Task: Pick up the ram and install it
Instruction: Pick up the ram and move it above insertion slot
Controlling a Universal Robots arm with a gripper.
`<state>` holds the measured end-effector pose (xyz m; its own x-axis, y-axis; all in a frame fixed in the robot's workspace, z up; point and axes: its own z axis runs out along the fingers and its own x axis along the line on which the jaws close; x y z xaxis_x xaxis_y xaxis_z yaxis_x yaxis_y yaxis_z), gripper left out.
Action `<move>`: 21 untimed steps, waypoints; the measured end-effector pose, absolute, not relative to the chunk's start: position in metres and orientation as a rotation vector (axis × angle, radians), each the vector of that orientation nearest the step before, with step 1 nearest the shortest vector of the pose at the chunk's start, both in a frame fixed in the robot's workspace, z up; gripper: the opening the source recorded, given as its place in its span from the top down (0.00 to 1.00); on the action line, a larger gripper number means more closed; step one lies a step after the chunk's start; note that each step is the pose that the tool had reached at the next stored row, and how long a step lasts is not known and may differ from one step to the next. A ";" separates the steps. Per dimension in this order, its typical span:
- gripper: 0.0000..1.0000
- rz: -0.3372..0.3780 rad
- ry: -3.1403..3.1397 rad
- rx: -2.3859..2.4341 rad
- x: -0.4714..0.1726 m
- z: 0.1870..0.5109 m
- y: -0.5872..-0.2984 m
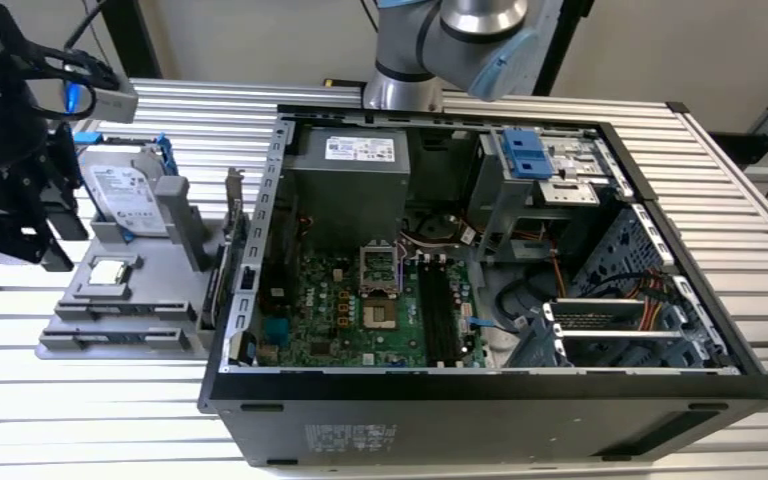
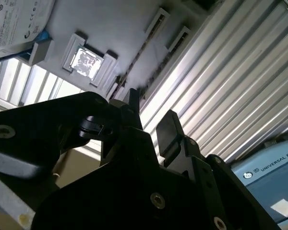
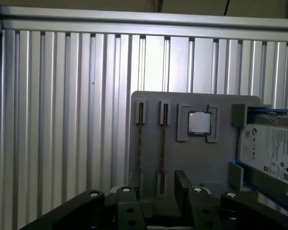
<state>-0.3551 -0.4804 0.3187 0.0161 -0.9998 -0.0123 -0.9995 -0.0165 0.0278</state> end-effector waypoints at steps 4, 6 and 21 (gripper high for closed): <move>0.00 -0.044 -2.209 2.218 -0.355 0.313 -0.481; 0.00 -0.044 -2.209 2.218 -0.355 0.310 -0.481; 0.00 -0.044 -2.211 2.216 -0.355 0.286 -0.489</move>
<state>-0.3551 -0.4889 0.2858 0.0017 -0.9999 -0.0124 -0.9996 -0.0020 0.0278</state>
